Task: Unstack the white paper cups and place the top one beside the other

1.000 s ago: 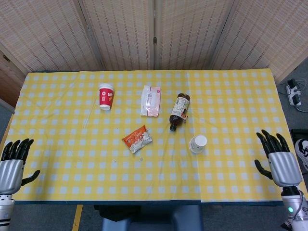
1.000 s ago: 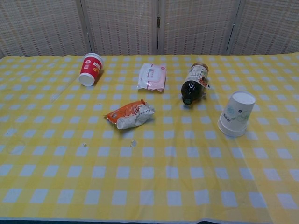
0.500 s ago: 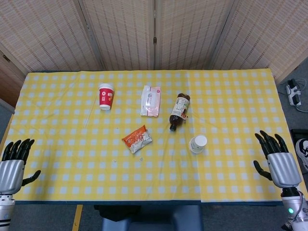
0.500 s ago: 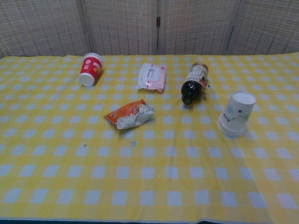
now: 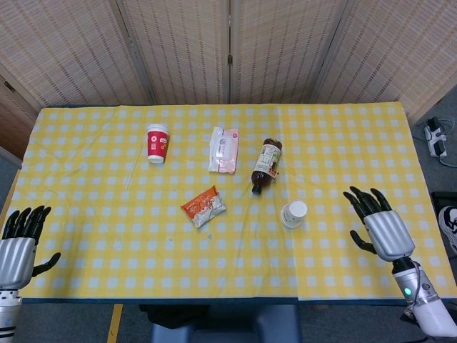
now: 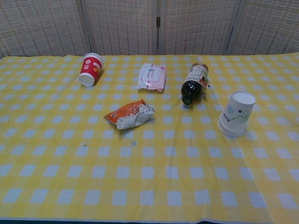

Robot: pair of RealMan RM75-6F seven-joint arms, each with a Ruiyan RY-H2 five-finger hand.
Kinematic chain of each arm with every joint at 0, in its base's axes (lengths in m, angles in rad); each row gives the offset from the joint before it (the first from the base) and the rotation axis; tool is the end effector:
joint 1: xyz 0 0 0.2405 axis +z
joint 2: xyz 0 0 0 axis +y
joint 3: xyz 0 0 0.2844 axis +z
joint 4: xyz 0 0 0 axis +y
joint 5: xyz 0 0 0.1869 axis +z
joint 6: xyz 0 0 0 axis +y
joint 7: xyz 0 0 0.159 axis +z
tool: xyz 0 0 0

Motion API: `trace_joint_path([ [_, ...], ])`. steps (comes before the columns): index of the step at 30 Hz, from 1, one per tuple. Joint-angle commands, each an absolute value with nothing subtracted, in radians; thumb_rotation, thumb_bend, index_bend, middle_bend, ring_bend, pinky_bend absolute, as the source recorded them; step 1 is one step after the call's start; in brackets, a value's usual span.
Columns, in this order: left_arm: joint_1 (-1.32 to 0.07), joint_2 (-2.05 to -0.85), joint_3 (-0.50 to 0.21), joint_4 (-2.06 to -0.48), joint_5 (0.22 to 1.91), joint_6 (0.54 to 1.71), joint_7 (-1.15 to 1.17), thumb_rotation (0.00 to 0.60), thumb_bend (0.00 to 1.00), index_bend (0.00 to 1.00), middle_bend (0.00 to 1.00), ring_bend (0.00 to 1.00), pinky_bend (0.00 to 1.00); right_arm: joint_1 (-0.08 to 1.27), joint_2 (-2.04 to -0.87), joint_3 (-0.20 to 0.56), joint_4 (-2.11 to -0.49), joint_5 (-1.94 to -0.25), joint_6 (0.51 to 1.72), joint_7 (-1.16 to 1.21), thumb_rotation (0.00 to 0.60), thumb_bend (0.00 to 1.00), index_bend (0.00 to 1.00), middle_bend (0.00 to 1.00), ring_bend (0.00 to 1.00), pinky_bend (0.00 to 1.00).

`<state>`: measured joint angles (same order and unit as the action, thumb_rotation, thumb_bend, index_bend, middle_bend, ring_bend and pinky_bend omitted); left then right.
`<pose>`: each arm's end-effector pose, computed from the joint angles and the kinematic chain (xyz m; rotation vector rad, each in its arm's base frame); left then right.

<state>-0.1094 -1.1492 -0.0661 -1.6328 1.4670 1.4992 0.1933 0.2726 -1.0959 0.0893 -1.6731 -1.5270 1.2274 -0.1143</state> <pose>-0.3196 0.2067 0.1870 -1.3997 -0.7757 -0.8192 -0.2816 -0.2556 0.1617 1.6826 -0.8446 0.8628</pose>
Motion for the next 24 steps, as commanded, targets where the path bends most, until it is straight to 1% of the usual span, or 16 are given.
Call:
trace_joint_path([
  [1,-0.109,-1.149,-0.065,-1.634,1.467,1.5,0.195,0.6,0.24,0.11,0.11,0.07,0.0,0.34,-1.095,0.11,-1.694,-1.493,1.135,-0.131,0.6,0.4,0.15,0.08,0.13,0.07],
  [4,-0.107,-1.147,-0.064,-1.637,1.469,1.501,0.196,0.6,0.24,0.11,0.11,0.07,0.0,0.392,-1.097,0.122,-1.707,-1.461,1.056,-0.151,0.6,0.4,0.16,0.08,0.13,0.07],
  [7,-0.106,-1.147,-0.063,-1.638,1.471,1.503,0.198,0.6,0.24,0.11,0.11,0.07,0.0,0.441,-1.106,0.133,-1.716,-1.433,0.989,-0.164,0.6,0.4,0.2,0.09,0.13,0.07],
  [11,-0.105,-1.147,-0.062,-1.638,1.468,1.502,0.2,0.6,0.24,0.11,0.11,0.07,0.0,0.499,-1.12,0.146,-1.714,-1.388,0.913,-0.179,0.6,0.4,0.2,0.09,0.13,0.07],
  [18,-0.105,-1.147,-0.06,-1.639,1.463,1.495,0.204,0.6,0.24,0.11,0.11,0.07,0.0,0.575,-1.155,0.155,-1.683,-1.308,0.815,-0.198,0.6,0.4,0.2,0.09,0.13,0.07],
  [24,-0.106,-1.147,-0.059,-1.639,1.465,1.491,0.199,0.6,0.24,0.11,0.11,0.07,0.0,0.614,-1.168,0.148,-1.678,-1.255,0.772,-0.223,0.6,0.4,0.2,0.09,0.13,0.07],
])
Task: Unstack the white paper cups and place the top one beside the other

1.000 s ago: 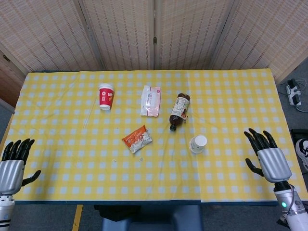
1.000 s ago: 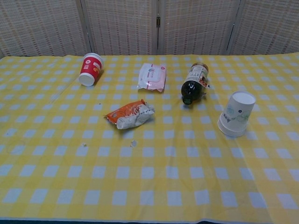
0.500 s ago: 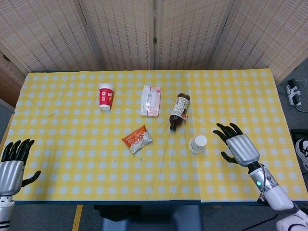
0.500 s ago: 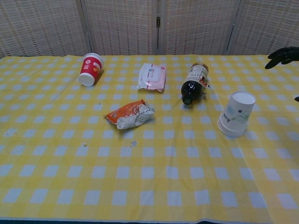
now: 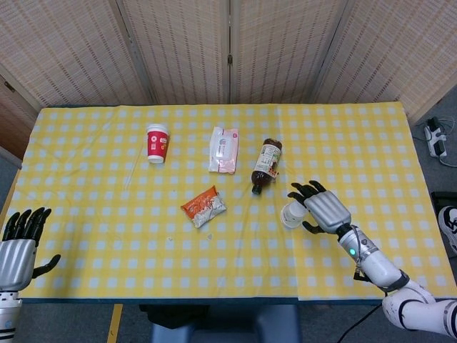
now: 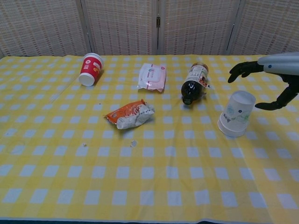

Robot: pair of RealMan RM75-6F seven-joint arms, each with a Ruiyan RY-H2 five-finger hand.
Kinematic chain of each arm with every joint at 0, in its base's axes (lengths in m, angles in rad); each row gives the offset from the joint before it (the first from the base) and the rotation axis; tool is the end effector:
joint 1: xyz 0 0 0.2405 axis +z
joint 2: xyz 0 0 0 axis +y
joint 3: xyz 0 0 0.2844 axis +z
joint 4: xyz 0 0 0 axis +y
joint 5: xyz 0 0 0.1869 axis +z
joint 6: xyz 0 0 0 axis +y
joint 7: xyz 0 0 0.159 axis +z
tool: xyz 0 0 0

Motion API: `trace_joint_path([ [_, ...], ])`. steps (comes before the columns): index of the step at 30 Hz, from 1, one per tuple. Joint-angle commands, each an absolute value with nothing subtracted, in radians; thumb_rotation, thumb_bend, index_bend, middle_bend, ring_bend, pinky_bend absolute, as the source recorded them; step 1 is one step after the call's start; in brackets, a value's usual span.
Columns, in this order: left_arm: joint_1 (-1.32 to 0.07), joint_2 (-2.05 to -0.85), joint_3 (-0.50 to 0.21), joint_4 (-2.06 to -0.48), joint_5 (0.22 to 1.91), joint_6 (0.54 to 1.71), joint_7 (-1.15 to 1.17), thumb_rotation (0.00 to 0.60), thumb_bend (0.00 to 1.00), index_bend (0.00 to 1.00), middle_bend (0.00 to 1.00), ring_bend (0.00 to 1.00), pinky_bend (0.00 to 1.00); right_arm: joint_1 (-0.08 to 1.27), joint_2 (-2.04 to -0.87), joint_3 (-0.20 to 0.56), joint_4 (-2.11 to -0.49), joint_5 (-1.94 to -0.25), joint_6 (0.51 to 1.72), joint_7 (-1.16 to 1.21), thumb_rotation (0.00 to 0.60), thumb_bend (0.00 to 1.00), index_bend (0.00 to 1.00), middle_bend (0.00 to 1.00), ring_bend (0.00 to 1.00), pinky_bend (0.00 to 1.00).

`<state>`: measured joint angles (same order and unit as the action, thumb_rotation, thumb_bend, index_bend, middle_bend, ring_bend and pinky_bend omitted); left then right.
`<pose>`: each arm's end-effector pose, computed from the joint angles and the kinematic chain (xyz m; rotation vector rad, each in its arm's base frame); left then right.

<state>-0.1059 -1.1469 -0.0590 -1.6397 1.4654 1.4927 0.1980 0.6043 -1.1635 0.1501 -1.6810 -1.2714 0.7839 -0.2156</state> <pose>-0.3204 0.2042 0.1852 -1.4063 -0.7879 -0.8074 -0.2209 -0.3362 0.0943 1.9804 -0.9621 0.7214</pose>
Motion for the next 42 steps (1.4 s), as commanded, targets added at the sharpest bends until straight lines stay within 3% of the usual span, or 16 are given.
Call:
trace_joint_path([
  [1,-0.106,-1.147,-0.059,-1.639,1.464,1.49,0.199,0.6,0.24,0.11,0.11,0.07,0.0,0.619,-1.169,0.147,-1.677,-1.248,0.768,-0.224,0.6,0.4,0.2,0.09,0.13,0.07],
  [19,-0.108,-1.152,-0.058,-1.632,1.461,1.483,0.195,0.6,0.24,0.12,0.11,0.07,0.0,0.687,-1.175,0.131,-1.652,-1.147,0.719,-0.217,0.6,0.4,0.2,0.09,0.13,0.07],
  [42,-0.111,-1.159,-0.059,-1.627,1.456,1.477,0.195,0.6,0.24,0.12,0.11,0.07,0.0,0.724,-1.187,0.106,-1.629,-1.106,0.723,-0.207,0.6,0.4,0.32,0.13,0.14,0.07],
])
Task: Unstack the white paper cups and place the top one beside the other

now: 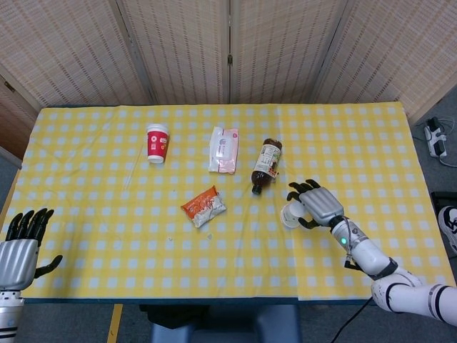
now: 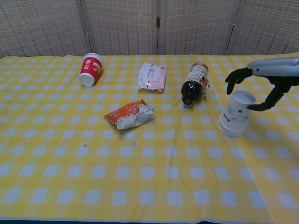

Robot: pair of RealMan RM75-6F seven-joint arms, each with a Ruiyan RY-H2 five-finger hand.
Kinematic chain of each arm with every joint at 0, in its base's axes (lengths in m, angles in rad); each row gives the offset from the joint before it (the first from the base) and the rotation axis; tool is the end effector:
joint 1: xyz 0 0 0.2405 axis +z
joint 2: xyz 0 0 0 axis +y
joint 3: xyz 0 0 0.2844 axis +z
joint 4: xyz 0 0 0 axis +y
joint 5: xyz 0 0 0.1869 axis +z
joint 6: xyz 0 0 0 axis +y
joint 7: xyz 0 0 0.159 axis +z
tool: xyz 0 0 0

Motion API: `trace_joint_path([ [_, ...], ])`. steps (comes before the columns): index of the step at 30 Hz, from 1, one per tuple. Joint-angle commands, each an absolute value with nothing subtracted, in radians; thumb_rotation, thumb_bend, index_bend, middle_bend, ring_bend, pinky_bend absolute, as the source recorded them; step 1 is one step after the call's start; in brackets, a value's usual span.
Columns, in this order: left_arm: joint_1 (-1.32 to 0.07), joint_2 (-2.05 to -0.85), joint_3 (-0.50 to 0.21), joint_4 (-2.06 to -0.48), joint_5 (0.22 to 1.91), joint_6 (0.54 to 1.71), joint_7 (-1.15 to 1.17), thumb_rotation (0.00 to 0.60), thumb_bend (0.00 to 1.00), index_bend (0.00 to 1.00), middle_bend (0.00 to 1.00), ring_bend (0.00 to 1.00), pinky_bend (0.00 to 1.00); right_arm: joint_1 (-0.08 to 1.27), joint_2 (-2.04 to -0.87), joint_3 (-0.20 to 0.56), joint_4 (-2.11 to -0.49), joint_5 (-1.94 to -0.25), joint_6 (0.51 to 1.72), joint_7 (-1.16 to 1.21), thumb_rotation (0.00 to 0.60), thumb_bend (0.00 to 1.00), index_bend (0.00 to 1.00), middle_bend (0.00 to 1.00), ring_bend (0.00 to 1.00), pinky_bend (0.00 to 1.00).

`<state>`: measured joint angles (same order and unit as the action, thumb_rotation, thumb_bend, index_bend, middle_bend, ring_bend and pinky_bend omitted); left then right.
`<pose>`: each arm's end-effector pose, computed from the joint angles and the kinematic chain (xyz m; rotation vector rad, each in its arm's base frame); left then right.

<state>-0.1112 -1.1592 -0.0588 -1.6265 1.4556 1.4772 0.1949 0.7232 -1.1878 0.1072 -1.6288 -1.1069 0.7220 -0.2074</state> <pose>-0.3233 0.2060 0.1803 -1.4102 -0.8023 -0.7990 -0.2175 -0.3606 0.0826 1.9706 -1.0538 0.6541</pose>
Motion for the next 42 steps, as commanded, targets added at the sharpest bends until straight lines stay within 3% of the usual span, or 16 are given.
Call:
trace_joint_path([
  [1,-0.111,-1.159,-0.059,-1.627,1.456,1.478,0.195,0.6,0.24,0.12,0.11,0.07,0.0,0.725,-1.187,0.106,-1.629,-1.105,0.725,-0.207,0.6,0.4,0.32,0.14,0.14,0.07],
  [21,-0.116,-1.161,-0.06,-1.625,1.45,1.47,0.201,0.6,0.24,0.12,0.11,0.07,0.0,0.731,-1.164,0.1,-1.652,-1.104,0.751,-0.195,0.6,0.4,0.4,0.17,0.15,0.07],
  [42,-0.125,-1.159,-0.062,-1.634,1.458,1.467,0.205,0.6,0.24,0.12,0.11,0.07,0.0,0.693,-0.909,0.149,-1.92,-1.211,0.849,-0.131,0.6,0.4,0.44,0.2,0.17,0.07],
])
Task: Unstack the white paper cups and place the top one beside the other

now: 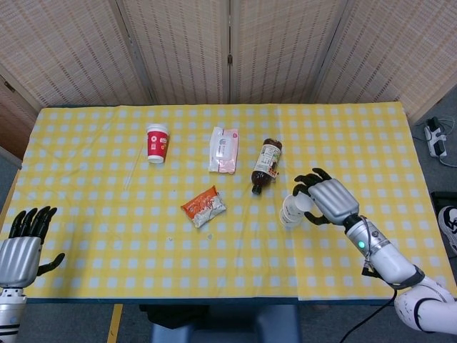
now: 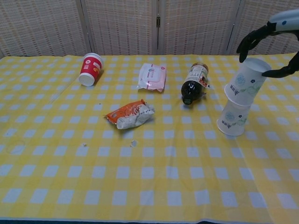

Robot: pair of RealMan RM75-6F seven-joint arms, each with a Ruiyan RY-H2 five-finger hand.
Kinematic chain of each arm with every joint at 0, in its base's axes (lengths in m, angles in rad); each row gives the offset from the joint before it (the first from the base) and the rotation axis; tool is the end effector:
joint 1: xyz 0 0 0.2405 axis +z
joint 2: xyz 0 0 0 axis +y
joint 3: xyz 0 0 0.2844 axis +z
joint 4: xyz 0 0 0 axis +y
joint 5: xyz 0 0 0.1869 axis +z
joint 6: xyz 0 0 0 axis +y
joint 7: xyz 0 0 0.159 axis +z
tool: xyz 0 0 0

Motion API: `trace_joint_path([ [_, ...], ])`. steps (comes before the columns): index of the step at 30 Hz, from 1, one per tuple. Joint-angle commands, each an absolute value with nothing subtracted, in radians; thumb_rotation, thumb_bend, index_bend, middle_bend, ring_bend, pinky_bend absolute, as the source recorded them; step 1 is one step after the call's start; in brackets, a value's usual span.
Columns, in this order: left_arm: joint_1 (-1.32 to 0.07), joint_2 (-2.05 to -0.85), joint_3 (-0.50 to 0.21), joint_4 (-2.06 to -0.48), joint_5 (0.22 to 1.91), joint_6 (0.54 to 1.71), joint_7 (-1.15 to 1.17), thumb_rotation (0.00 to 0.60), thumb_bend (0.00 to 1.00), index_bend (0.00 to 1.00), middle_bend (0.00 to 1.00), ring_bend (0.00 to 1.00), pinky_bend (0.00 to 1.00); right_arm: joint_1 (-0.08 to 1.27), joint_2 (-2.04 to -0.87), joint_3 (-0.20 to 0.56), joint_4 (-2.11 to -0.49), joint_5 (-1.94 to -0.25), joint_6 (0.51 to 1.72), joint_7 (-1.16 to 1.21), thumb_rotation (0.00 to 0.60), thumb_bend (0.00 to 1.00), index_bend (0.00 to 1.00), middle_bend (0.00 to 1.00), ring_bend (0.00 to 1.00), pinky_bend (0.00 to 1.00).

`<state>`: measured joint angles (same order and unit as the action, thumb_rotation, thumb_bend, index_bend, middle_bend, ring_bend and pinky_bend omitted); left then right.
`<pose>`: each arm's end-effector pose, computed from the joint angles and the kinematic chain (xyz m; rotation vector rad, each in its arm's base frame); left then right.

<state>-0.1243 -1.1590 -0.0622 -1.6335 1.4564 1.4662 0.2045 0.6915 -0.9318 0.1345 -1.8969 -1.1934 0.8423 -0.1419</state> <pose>-0.3195 0.2107 0.1786 -1.4244 -0.7968 -0.8035 -0.1747 -0.3372 0.1590 1.9360 -0.9727 0.8171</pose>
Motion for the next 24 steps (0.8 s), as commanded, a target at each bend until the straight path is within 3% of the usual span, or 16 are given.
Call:
trace_joint_path([
  [1,-0.125,-1.16,-0.062,-1.634,1.459,1.468,0.206,0.6,0.24,0.12,0.11,0.07,0.0,0.697,-0.905,0.153,-1.926,-1.213,0.847,-0.132,0.6,0.4,0.44,0.2,0.17,0.07],
  [7,-0.123,-1.159,-0.061,-1.637,1.463,1.473,0.206,0.6,0.24,0.12,0.11,0.07,0.0,0.759,-0.939,0.168,-1.911,-1.172,0.778,-0.164,0.6,0.4,0.44,0.21,0.17,0.07],
  [13,-0.117,-1.159,-0.056,-1.631,1.461,1.476,0.199,0.6,0.24,0.12,0.11,0.07,0.0,0.821,-1.059,0.149,-1.829,-1.102,0.72,-0.222,0.6,0.4,0.44,0.21,0.17,0.07],
  [24,-0.112,-1.165,-0.052,-1.615,1.459,1.475,0.184,0.6,0.24,0.12,0.11,0.07,0.0,0.871,-1.176,0.116,-1.721,-1.027,0.691,-0.277,0.6,0.4,0.44,0.21,0.17,0.07],
])
